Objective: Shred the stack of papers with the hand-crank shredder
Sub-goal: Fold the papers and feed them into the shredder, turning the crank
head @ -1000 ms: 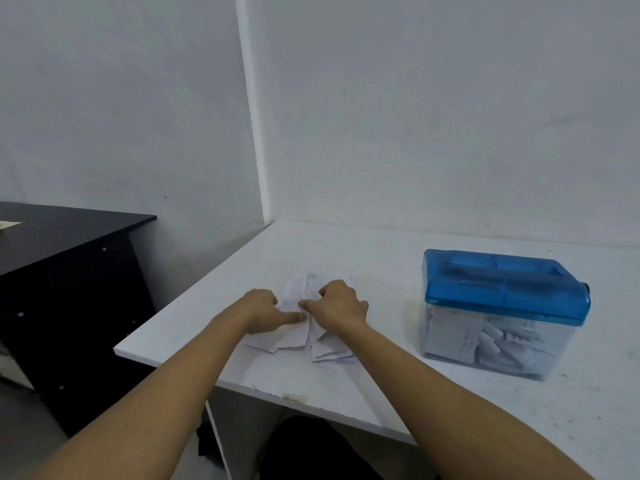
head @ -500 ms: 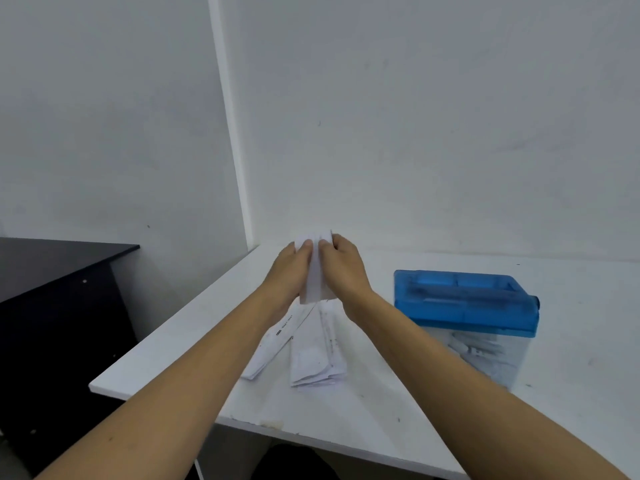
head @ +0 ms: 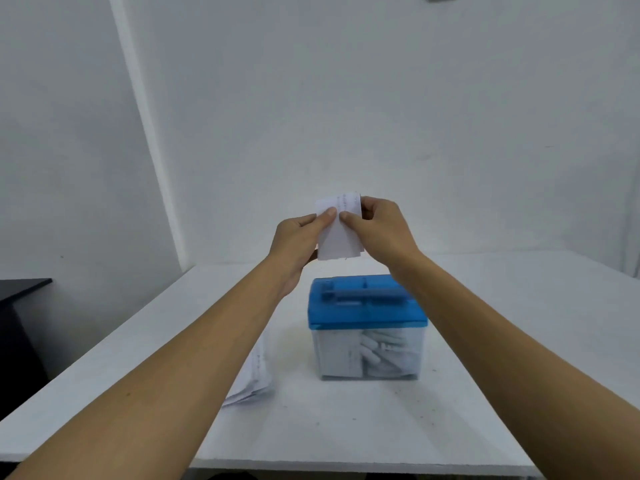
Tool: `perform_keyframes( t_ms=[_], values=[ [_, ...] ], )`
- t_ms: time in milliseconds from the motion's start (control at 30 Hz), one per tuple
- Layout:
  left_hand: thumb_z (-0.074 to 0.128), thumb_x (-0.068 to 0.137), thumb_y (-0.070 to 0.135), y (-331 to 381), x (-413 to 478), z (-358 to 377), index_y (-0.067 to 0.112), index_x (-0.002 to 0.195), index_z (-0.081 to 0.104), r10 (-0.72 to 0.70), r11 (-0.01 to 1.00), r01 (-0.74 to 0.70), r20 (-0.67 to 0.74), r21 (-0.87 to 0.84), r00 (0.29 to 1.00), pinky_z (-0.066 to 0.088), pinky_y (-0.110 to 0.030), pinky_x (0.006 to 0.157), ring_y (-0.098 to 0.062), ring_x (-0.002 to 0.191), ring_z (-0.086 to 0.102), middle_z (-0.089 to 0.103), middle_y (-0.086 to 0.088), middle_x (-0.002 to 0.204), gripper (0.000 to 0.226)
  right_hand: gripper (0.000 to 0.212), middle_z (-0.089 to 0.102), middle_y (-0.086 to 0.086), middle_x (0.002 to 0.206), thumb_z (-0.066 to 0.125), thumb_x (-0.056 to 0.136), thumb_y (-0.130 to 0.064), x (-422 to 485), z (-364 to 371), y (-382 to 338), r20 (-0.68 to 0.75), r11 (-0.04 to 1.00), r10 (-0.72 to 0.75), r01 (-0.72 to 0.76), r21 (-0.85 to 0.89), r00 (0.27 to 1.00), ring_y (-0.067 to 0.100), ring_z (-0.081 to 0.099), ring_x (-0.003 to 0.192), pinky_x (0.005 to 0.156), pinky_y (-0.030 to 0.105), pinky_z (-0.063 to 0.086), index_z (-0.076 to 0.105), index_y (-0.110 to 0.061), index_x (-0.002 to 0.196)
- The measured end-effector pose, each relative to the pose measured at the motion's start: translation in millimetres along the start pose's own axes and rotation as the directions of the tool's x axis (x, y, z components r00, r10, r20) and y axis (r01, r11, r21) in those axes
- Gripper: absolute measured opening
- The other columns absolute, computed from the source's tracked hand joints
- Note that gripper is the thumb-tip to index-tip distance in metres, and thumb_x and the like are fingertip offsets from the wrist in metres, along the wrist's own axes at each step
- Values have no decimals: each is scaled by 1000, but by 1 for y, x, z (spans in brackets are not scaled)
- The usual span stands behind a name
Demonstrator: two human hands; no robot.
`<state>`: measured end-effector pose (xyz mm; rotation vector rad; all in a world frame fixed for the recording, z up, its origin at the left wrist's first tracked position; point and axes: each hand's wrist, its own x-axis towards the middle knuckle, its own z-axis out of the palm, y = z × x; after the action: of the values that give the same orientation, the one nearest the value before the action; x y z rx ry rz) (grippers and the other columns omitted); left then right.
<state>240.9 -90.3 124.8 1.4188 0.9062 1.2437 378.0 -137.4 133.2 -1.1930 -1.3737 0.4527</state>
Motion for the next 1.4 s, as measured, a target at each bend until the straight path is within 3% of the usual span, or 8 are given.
perform_keyframes(
  t_ms=[167,333,467,633,1000,1200,1300,1400],
  values=[
    [75,90,35,-4,5,44,11,106,76,44,999,-45,46,17,998,60,-36,88,-21,98,73,77,-1,101,28,27,67,-3,108,55,102,-26,-3,-42,14,-51,998,22,-25,-63,998,7,63,91,63,13,47,62,-17,126],
    [72,91,39,-19,7,67,21,103,76,94,988,-98,32,116,995,58,-40,92,-20,101,71,76,6,104,22,34,67,2,109,62,93,-11,-13,-68,33,60,971,85,-69,-231,995,16,65,95,67,14,48,59,-13,127],
    [71,92,39,-34,2,59,18,95,77,107,956,-127,87,266,990,55,-33,85,-22,97,68,76,2,96,22,36,70,4,108,66,90,-8,-19,-75,47,77,955,107,-81,-284,991,21,67,99,80,23,56,61,-14,125],
    [77,88,27,-34,5,41,25,116,72,76,904,-179,267,389,961,50,-10,69,6,86,68,73,20,97,29,27,72,0,100,70,87,-8,-24,-70,58,62,960,103,-83,-267,993,16,69,93,77,20,57,64,-17,112],
    [79,86,18,-46,5,29,17,117,74,158,861,-277,293,426,943,56,-24,92,-7,99,70,75,8,108,32,20,71,-4,97,74,87,-16,-36,-57,76,-21,954,154,-154,-256,988,13,67,88,82,28,59,67,-17,105],
    [78,87,20,-48,3,26,19,112,77,110,828,-285,359,483,927,57,-22,87,-7,93,72,77,10,102,25,20,69,-8,99,70,90,-21,-35,-59,76,-8,947,117,-114,-301,993,9,65,88,77,23,57,65,-22,109],
    [78,87,22,-51,4,26,20,114,76,106,828,-274,344,489,933,56,-22,87,-5,92,70,76,11,102,27,24,66,-10,104,56,94,-9,-39,-69,85,-107,946,54,-85,-312,993,7,61,93,65,13,51,62,-25,111],
    [78,87,22,-53,5,25,20,115,75,88,838,-254,340,483,936,53,-17,83,-5,94,69,75,11,104,28,46,61,-7,116,46,90,11,-56,-81,106,-172,919,29,-94,-383,985,9,56,107,85,18,51,54,-26,116]
  ],
)
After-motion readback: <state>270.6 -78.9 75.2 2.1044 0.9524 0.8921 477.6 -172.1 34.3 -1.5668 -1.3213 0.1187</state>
